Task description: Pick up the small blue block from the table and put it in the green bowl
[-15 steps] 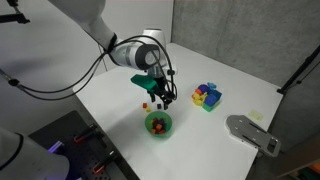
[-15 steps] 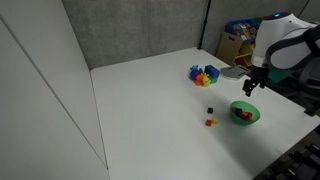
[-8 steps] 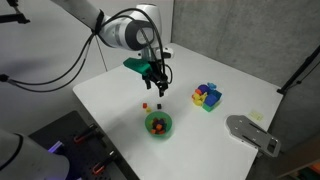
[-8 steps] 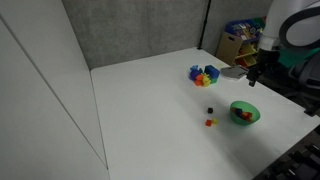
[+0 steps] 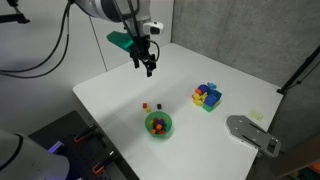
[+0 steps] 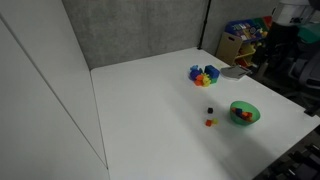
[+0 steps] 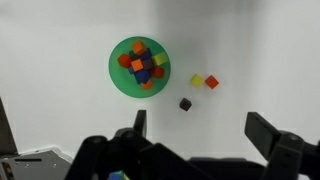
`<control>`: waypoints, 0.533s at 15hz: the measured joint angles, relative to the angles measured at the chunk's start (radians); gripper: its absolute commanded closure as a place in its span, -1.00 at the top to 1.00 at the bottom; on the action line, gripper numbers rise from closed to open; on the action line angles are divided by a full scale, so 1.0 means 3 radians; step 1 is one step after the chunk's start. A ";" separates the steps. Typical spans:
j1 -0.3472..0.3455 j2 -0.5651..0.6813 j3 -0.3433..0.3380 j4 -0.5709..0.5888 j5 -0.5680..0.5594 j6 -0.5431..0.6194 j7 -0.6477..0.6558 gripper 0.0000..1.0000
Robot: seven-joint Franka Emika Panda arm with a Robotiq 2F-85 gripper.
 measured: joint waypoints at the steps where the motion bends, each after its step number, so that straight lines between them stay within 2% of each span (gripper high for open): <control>1: -0.0001 -0.0093 0.0011 0.0013 0.0026 -0.0126 -0.0013 1.00; 4: -0.0010 -0.0319 0.0020 0.0066 0.0102 -0.0450 -0.0086 1.00; 8: -0.0025 -0.0469 0.0022 0.0099 0.0120 -0.0662 -0.0128 1.00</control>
